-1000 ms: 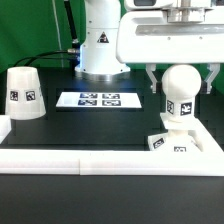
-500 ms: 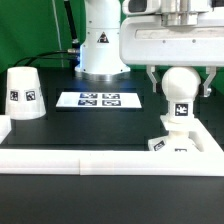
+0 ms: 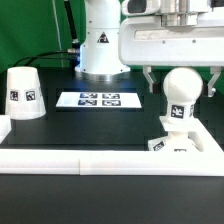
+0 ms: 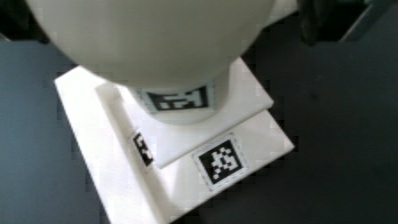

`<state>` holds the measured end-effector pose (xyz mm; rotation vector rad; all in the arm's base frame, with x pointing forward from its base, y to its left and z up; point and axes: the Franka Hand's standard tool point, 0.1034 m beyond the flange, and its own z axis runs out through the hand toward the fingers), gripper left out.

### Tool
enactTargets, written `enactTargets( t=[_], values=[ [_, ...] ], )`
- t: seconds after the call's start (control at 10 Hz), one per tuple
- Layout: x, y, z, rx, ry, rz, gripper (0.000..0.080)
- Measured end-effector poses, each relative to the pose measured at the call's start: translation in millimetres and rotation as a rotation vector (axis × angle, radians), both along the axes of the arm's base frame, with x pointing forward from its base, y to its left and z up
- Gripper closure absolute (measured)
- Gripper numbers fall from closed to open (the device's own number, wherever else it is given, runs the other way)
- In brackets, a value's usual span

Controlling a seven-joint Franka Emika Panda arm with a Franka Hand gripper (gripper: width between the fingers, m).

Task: Assemble lamp

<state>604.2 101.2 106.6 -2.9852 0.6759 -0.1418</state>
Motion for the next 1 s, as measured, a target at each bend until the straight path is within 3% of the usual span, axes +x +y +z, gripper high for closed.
enactTargets(
  t=[0.2, 1.0],
  values=[
    [2.6, 1.4, 3.5, -0.034, -0.008, 0.249, 0.0101],
    [8.4, 1.6, 4.1, -0.096, -0.018, 0.917, 0.0101]
  ],
)
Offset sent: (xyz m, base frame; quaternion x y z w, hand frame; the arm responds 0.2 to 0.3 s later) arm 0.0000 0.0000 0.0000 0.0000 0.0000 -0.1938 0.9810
